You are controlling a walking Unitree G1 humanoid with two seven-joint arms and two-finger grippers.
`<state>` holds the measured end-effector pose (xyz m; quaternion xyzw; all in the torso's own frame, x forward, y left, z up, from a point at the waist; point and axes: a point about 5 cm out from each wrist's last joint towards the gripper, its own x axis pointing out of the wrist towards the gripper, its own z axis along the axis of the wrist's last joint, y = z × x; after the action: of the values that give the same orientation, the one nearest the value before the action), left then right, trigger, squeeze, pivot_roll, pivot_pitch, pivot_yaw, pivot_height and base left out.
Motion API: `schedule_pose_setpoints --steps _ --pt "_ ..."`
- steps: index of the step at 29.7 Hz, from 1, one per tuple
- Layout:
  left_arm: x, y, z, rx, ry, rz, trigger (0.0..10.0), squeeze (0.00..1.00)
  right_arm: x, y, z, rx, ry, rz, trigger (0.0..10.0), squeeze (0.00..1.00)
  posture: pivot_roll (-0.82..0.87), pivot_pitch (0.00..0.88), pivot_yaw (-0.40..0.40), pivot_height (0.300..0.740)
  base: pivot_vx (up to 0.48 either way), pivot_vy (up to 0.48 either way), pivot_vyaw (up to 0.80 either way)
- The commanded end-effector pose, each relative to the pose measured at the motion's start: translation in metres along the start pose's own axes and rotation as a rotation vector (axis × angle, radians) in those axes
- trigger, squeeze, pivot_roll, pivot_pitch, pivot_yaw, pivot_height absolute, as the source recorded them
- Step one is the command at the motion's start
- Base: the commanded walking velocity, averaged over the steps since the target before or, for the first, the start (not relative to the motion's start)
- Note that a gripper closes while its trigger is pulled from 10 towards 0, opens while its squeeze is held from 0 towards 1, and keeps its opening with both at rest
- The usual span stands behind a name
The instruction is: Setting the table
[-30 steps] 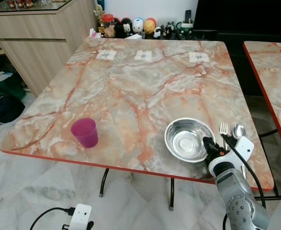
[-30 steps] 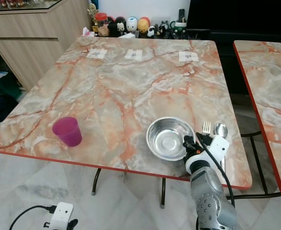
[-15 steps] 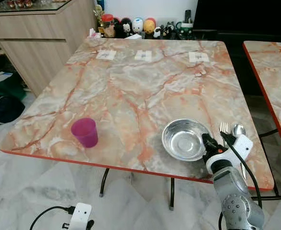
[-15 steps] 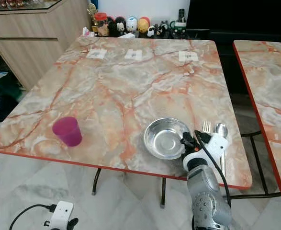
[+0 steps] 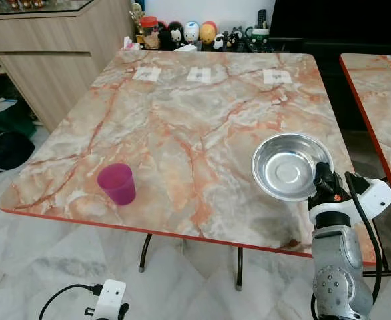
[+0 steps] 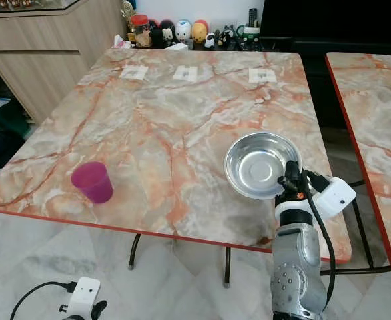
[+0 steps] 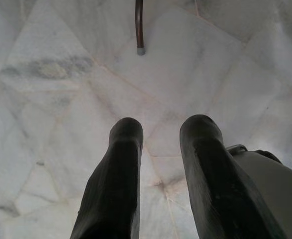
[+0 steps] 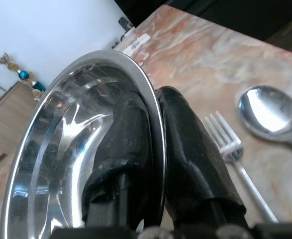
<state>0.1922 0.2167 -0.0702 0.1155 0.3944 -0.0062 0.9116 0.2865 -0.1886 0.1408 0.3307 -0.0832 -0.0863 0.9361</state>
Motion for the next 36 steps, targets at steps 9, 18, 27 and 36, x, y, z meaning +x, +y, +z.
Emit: schedule_pose_setpoints --steps 9,18,27,36 --pt "-0.0015 -0.0034 -0.0069 -0.022 0.025 0.003 10.0 0.0 0.0016 -0.0002 0.0025 0.003 -0.026 -0.004 10.0 0.0 -0.13 0.094 0.05 0.74 0.0 -0.472 -0.13" --pt "-0.0015 -0.0042 -0.0067 -0.027 0.023 0.006 10.0 0.0 0.0021 -0.0005 0.0055 -0.011 -0.048 -0.003 10.0 0.0 -0.13 0.093 0.048 0.74 0.0 -0.467 -0.26" --pt "-0.0018 -0.0033 -0.0074 -0.023 0.025 0.006 10.0 0.0 0.002 -0.0011 0.0068 -0.013 -0.062 -0.01 10.0 0.0 -0.13 0.096 0.053 0.74 0.0 -0.463 0.0" --pt "-0.0018 -0.0026 -0.0075 -0.021 0.024 0.006 10.0 0.0 0.0018 -0.0036 0.0089 -0.019 -0.073 -0.023 10.0 0.0 -0.13 0.095 0.054 0.74 0.0 -0.462 0.0"
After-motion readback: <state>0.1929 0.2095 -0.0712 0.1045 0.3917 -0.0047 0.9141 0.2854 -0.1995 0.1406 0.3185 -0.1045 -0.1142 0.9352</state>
